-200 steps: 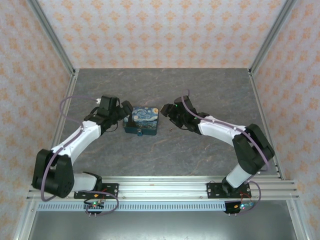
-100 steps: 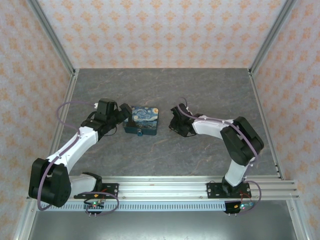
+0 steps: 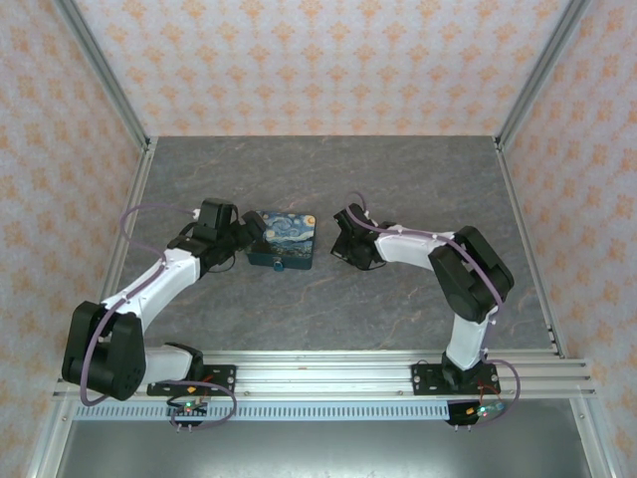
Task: Unlock the padlock with the key
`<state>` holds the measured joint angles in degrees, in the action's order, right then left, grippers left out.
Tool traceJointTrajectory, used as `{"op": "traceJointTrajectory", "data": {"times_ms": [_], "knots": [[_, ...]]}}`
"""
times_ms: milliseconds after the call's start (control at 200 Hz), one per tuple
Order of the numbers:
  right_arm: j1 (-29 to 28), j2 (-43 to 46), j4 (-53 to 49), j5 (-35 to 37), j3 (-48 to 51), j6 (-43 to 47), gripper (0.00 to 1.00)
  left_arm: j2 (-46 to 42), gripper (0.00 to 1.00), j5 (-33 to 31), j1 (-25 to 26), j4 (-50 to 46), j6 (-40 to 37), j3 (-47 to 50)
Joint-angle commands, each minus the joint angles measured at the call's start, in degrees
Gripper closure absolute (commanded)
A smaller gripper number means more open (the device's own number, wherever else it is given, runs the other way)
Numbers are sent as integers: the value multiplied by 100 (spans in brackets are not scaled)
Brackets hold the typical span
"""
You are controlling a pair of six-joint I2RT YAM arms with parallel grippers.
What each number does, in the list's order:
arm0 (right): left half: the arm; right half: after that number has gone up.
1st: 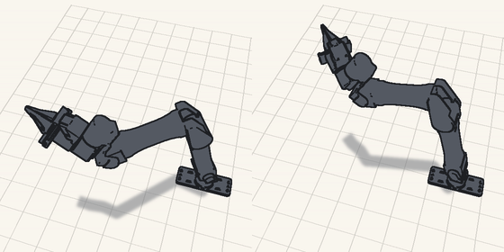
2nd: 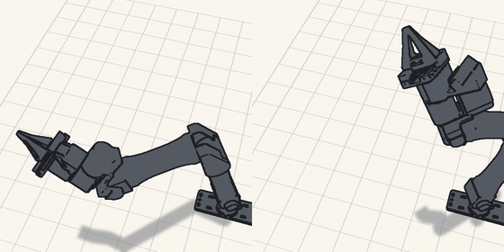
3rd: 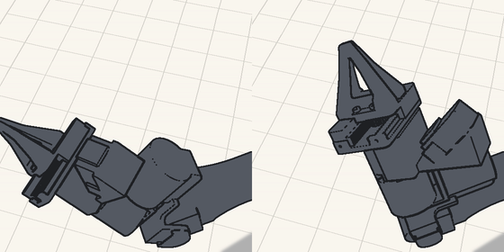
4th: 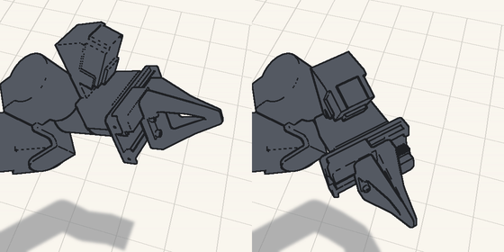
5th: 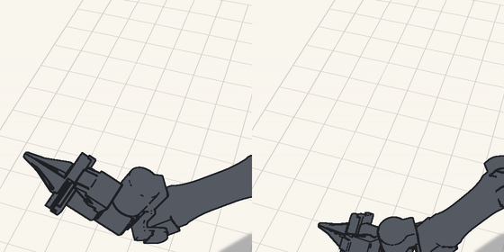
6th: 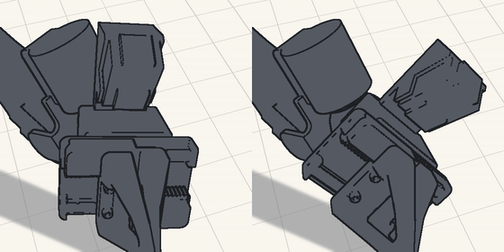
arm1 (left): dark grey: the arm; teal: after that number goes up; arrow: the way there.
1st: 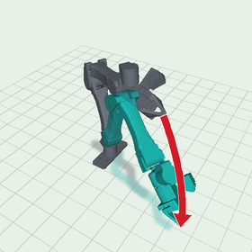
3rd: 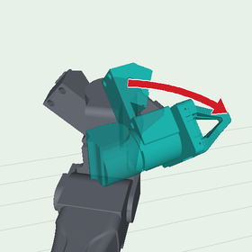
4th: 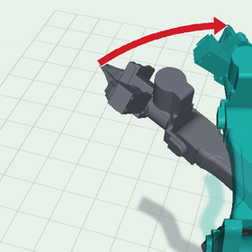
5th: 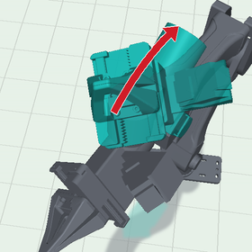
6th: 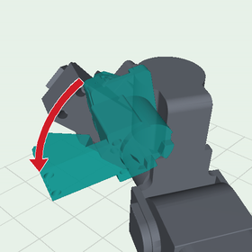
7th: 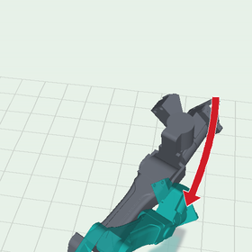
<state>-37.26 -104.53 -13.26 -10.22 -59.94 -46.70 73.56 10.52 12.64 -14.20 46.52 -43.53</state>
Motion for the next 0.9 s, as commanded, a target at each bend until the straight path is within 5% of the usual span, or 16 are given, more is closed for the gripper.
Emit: {"op": "traceJointTrajectory", "data": {"times_ms": [0, 315, 415, 470, 896], "knots": [[-138, 15, -114, -94, 189, 59, 100, 49, 0, 101, 8, 165, 22, 21], [-431, 1349, 68, -294, 1451, -57, 100, -36, 0, 291, 19, 173, -14, 29], [-563, 1751, -24, -308, 1652, -31, 53, -27, 0, 310, 44, 164, -55, 16], [-585, 1939, -62, -245, 1740, -45, 43, 5, 0, 306, 59, 171, -67, 12], [-654, 1834, -70, -245, 1485, 258, 43, 194, 0, 258, 172, 224, -82, -6]]}}
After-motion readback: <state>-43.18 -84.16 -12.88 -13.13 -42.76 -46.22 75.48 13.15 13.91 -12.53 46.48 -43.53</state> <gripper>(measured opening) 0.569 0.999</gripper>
